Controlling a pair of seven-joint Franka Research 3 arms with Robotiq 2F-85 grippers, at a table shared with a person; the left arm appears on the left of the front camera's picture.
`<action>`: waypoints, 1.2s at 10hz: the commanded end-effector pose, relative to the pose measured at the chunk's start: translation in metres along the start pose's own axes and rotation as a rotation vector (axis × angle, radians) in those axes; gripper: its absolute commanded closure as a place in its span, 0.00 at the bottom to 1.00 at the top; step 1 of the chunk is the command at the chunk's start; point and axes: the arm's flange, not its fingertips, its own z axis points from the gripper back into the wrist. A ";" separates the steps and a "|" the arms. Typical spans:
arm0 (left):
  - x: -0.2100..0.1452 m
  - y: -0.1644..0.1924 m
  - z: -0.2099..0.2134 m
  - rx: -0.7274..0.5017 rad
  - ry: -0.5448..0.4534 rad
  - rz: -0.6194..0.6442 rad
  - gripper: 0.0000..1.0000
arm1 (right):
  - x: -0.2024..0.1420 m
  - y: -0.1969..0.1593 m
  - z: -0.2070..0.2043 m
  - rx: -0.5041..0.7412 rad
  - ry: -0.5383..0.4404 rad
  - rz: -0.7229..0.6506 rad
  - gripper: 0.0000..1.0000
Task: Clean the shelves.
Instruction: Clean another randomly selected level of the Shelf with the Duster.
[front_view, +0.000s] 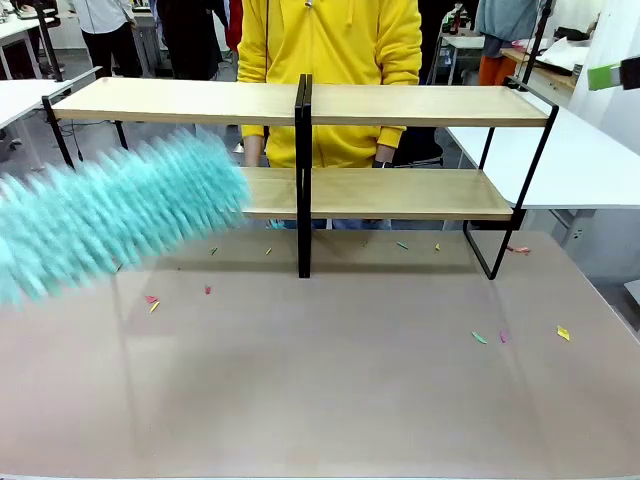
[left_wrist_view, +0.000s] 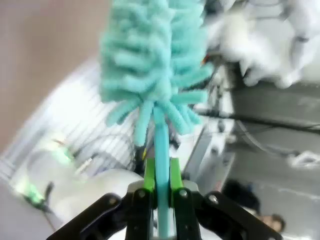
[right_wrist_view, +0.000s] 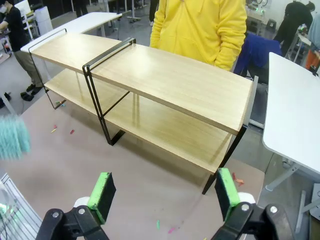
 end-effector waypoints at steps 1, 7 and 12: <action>0.022 0.015 -0.047 0.145 0.338 -0.017 0.88 | -0.001 -0.001 -0.002 0.007 -0.005 -0.004 0.00; 0.056 0.021 -0.094 0.160 0.137 0.213 0.88 | -0.001 -0.001 -0.002 0.007 -0.005 -0.004 0.00; 0.111 0.033 -0.165 0.245 -0.154 0.461 0.88 | -0.001 -0.001 -0.002 0.007 -0.005 -0.004 0.00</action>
